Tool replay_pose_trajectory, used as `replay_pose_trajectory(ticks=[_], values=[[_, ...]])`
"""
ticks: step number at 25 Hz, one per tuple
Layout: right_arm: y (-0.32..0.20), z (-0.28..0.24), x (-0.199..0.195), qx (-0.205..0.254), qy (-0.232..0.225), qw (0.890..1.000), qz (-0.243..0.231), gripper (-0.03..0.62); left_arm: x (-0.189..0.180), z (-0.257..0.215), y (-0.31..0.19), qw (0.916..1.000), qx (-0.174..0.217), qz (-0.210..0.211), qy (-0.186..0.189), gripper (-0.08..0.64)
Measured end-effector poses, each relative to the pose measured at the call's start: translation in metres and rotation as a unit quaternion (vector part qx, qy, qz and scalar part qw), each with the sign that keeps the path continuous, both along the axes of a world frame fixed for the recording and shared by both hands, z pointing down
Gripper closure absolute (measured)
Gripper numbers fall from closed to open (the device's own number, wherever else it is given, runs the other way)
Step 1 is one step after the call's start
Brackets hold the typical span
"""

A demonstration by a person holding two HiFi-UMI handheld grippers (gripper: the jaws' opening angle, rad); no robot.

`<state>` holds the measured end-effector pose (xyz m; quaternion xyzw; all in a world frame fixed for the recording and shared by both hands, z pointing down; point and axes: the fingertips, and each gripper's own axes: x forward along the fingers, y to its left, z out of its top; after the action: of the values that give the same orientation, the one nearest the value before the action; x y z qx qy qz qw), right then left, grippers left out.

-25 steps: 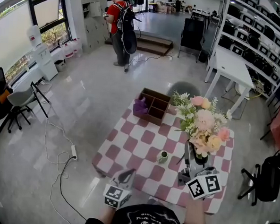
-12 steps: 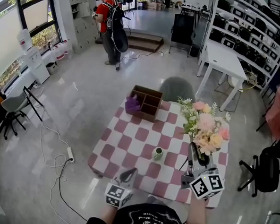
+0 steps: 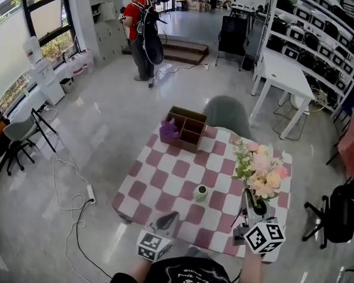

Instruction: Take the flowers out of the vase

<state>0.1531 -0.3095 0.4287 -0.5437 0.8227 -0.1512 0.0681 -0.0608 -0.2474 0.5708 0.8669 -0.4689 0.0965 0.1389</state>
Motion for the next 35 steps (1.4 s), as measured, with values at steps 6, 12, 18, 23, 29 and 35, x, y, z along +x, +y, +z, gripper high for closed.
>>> replay_pose_trajectory(ticks=[6, 12, 18, 23, 29, 35], values=[[0.008, 0.032, 0.007, -0.052, 0.011, 0.999, 0.002, 0.491, 0.003, 0.002, 0.002, 1.0000, -0.005, 0.001, -0.003, 0.548], [0.014, 0.055, 0.012, -0.080, 0.002, 0.997, 0.006, 0.495, 0.005, 0.005, 0.005, 1.0000, -0.007, 0.004, -0.003, 0.548], [0.023, 0.081, 0.017, -0.112, 0.004, 0.994, 0.011, 0.497, 0.003, 0.006, 0.008, 1.0000, -0.008, 0.001, -0.002, 0.548], [0.031, 0.105, 0.025, -0.136, 0.019, 0.990, 0.022, 0.497, 0.003, 0.008, 0.009, 0.9999, -0.014, 0.000, -0.004, 0.548], [0.036, 0.125, 0.033, -0.162, 0.011, 0.986, 0.028, 0.499, 0.005, 0.007, 0.012, 0.9999, -0.014, 0.002, -0.009, 0.548], [0.037, 0.150, 0.038, -0.192, 0.002, 0.981, 0.031, 0.499, 0.009, 0.006, 0.009, 0.9999, -0.013, 0.002, -0.011, 0.548]])
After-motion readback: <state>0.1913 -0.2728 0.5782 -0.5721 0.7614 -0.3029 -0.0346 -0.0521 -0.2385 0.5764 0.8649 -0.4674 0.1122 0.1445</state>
